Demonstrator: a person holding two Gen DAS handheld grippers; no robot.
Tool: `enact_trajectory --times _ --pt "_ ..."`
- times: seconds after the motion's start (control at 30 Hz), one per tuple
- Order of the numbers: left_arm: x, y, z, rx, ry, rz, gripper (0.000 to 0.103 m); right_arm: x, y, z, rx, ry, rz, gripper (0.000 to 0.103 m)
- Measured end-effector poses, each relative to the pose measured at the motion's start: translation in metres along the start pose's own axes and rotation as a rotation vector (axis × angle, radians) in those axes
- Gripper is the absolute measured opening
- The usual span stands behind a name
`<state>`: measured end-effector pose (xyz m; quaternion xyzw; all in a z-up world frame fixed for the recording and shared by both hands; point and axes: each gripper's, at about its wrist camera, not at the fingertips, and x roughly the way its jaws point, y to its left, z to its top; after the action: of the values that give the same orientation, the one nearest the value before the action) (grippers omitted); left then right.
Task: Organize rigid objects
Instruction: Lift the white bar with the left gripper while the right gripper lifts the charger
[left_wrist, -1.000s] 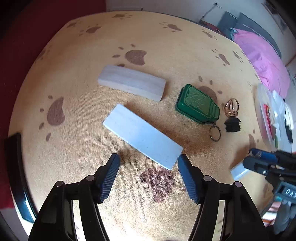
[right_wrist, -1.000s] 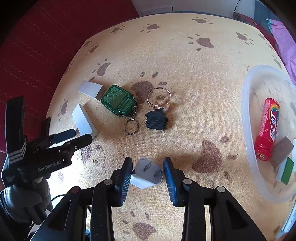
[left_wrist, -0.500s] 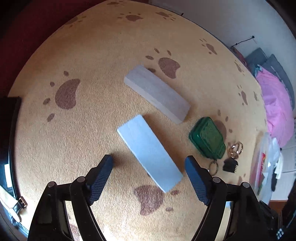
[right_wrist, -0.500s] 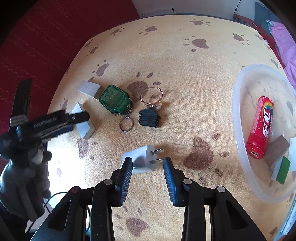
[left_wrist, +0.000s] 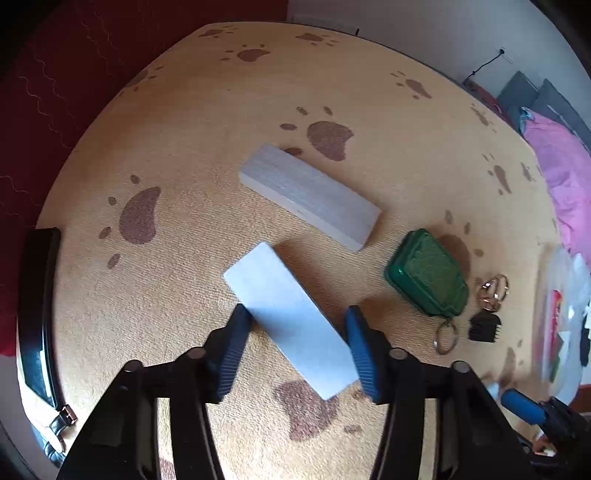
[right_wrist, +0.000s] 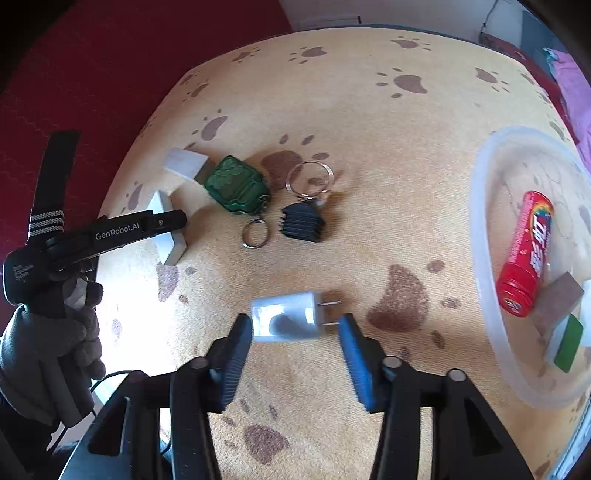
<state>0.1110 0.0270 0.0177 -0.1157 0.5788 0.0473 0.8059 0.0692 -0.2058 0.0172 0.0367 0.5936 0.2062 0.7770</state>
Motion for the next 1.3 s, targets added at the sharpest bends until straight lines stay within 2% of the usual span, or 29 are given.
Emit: enact_trajectory --times 0.17,0.43,0.53,0.67,0.8,0.83,0.9,1.1,1.3 --pt "-0.006 -0.002 -0.01 0.031 0.007 -0.016 0.036 0.01 0.01 0.0 -0.063 0.018 -0.028 0.056" --pt "-0.008 0.005 -0.019 -0.002 0.025 -0.032 0.034 0.022 0.019 0.002 -0.131 0.023 -0.148 0.059" --pt "-0.008 0.007 -0.018 -0.014 0.021 -0.037 0.036 0.026 0.016 0.001 -0.122 0.032 -0.146 0.058" --pt "-0.005 0.002 -0.014 0.014 0.011 -0.034 0.045 0.025 0.016 0.001 -0.131 0.018 -0.142 0.054" --pt "-0.001 -0.006 -0.008 0.05 -0.002 -0.022 0.047 0.017 0.011 -0.003 -0.123 0.016 -0.106 0.054" --pt "-0.001 -0.006 -0.007 0.056 -0.004 -0.019 0.046 0.014 0.011 -0.003 -0.117 0.012 -0.098 0.054" --pt "-0.002 -0.004 -0.007 0.053 -0.002 -0.011 0.032 0.002 0.008 -0.006 -0.106 -0.007 -0.087 0.054" --pt "-0.013 -0.004 -0.012 0.041 -0.008 -0.045 0.031 -0.032 -0.004 -0.003 -0.049 -0.072 -0.063 0.054" --pt "-0.031 -0.025 -0.017 0.087 -0.033 -0.075 0.031 -0.053 -0.017 -0.006 0.015 -0.122 -0.072 0.054"
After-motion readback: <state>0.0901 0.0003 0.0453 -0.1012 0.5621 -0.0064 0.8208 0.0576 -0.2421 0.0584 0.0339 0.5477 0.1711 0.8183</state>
